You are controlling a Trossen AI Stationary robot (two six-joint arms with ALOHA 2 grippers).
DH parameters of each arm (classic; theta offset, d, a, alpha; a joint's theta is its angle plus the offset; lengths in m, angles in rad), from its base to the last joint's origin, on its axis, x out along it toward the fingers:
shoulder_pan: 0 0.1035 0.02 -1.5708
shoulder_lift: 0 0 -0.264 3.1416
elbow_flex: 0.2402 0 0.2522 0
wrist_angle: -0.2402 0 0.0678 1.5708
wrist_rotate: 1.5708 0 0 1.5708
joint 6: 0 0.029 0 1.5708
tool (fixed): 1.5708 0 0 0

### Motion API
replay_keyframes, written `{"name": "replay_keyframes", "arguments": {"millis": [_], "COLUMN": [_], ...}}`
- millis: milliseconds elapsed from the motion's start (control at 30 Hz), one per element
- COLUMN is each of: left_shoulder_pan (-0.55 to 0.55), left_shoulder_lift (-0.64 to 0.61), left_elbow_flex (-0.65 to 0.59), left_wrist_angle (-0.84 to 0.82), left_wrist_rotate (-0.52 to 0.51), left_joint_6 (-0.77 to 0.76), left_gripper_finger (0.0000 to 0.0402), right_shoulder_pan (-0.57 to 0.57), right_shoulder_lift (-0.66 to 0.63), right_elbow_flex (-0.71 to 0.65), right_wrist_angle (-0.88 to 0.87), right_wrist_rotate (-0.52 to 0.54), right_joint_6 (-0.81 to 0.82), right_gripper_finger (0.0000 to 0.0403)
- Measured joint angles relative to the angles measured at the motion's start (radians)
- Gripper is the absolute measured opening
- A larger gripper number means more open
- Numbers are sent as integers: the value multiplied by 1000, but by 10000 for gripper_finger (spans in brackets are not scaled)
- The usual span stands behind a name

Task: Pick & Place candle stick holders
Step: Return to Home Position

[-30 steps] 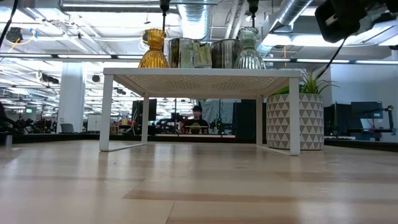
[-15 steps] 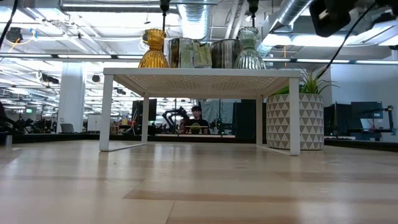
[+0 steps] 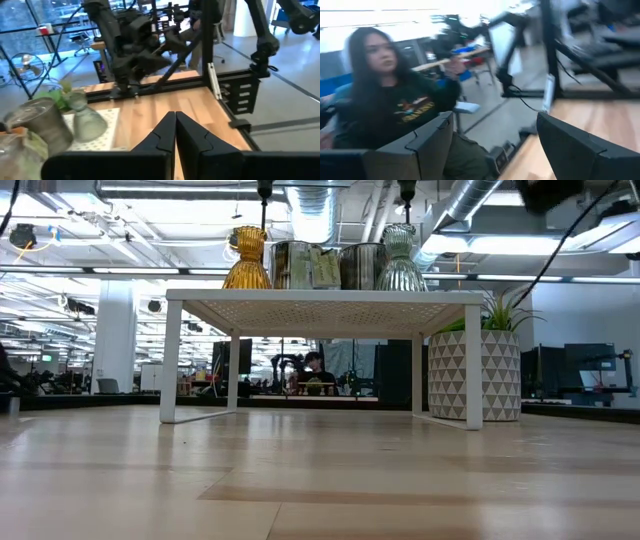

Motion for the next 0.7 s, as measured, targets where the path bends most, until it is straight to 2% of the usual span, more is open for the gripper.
{"name": "replay_keyframes", "arguments": {"millis": [67, 167, 267, 533, 700], "left_shoulder_pan": [65, 176, 298, 565, 647], "left_shoulder_lift": [-30, -56, -56, -36, -122], "left_elbow_flex": [0, 0, 1, 1, 0], "left_wrist_angle": [-32, -37, -36, -35, -49], "left_wrist_rotate": [91, 284, 421, 624, 651], "left_joint_6": [0, -1, -5, -12, 51], "left_gripper_finger": [12, 11, 10, 11, 11], "right_shoulder_pan": [-9, -21, -30, -83, -138], "right_shoulder_lift": [-42, -125, -234, -586, -855], "right_elbow_flex": [0, 0, 0, 0, 0], "right_wrist_angle": [-5, -62, -198, -559, -803], "right_wrist_rotate": [-70, -170, -193, -198, -205], "right_joint_6": [-46, -107, -121, -159, -158], "right_gripper_finger": [276, 276, 276, 276, 276]}}
